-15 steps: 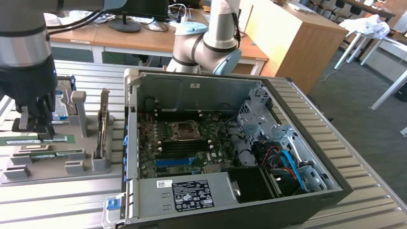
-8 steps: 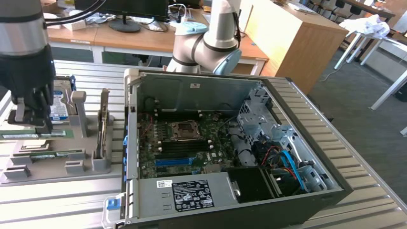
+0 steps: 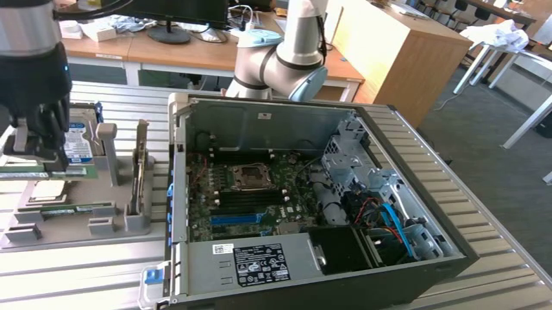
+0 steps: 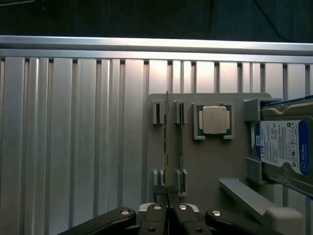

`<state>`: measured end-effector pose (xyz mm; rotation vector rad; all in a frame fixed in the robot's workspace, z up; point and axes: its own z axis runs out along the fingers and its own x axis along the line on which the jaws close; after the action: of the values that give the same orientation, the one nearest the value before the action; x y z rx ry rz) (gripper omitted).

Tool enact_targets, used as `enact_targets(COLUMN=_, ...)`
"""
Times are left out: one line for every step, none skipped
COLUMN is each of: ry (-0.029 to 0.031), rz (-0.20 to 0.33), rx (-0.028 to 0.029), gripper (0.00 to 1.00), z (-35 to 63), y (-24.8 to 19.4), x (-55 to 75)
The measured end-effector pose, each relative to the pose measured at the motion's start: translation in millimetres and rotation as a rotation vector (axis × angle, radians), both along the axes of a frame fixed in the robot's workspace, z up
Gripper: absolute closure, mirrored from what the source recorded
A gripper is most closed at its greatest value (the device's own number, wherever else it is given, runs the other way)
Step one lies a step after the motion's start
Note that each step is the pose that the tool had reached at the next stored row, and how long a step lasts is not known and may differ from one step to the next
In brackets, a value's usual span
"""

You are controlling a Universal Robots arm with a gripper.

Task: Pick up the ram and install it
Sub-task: 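Pick up the ram and move it above insertion slot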

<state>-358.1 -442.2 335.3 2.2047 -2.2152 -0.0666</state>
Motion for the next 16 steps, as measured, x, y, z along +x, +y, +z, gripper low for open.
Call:
enact_targets(ry=-0.0001, rz=0.000, rx=0.0000, gripper=0.89, z=2.5, y=0.0, x=0.0)
enact_targets(ry=0.0000, rz=0.000, rx=0.0000, gripper=0.89, z=5.3, y=0.0, x=0.0)
enact_targets(ry=0.0000, rz=0.000, rx=0.0000, gripper=0.89, z=8.1, y=0.0, x=0.0)
enact_targets(ry=0.0000, rz=0.000, rx=0.0001, gripper=0.89, z=10.8, y=0.0, x=0.0)
enact_targets(ry=0.0000, rz=-0.001, rx=0.0000, gripper=0.89, z=13.3, y=0.0, x=0.0)
enact_targets(ry=-0.0001, rz=-0.001, rx=0.0001, gripper=0.89, z=15.6, y=0.0, x=0.0)
enact_targets(ry=-0.0001, rz=-0.001, rx=0.0000, gripper=0.89, z=17.8, y=0.0, x=0.0)
enact_targets(ry=-0.0001, rz=-0.001, rx=0.0000, gripper=0.89, z=19.8, y=0.0, x=0.1)
enact_targets(ry=-0.0001, rz=-0.001, rx=0.0001, gripper=0.89, z=21.9, y=0.0, x=0.0)
enact_targets(ry=-0.0001, rz=-0.001, rx=0.0001, gripper=0.89, z=24.0, y=0.0, x=0.0)
enact_targets(ry=0.0000, rz=-0.001, rx=0.0001, gripper=0.89, z=26.3, y=0.0, x=0.0)
enact_targets(ry=0.0000, rz=-0.001, rx=0.0001, gripper=0.89, z=28.5, y=0.0, x=0.0)
enact_targets(ry=0.0000, rz=-0.001, rx=0.0000, gripper=0.89, z=30.6, y=0.0, x=0.0)
enact_targets(ry=-0.0001, rz=-0.001, rx=0.0001, gripper=0.89, z=32.6, y=0.0, x=0.0)
enact_targets(ry=0.0000, rz=-0.001, rx=0.0000, gripper=0.89, z=34.7, y=0.0, x=0.0)
enact_targets(ry=0.0000, rz=-0.001, rx=0.0000, gripper=0.89, z=36.5, y=0.0, x=0.0)
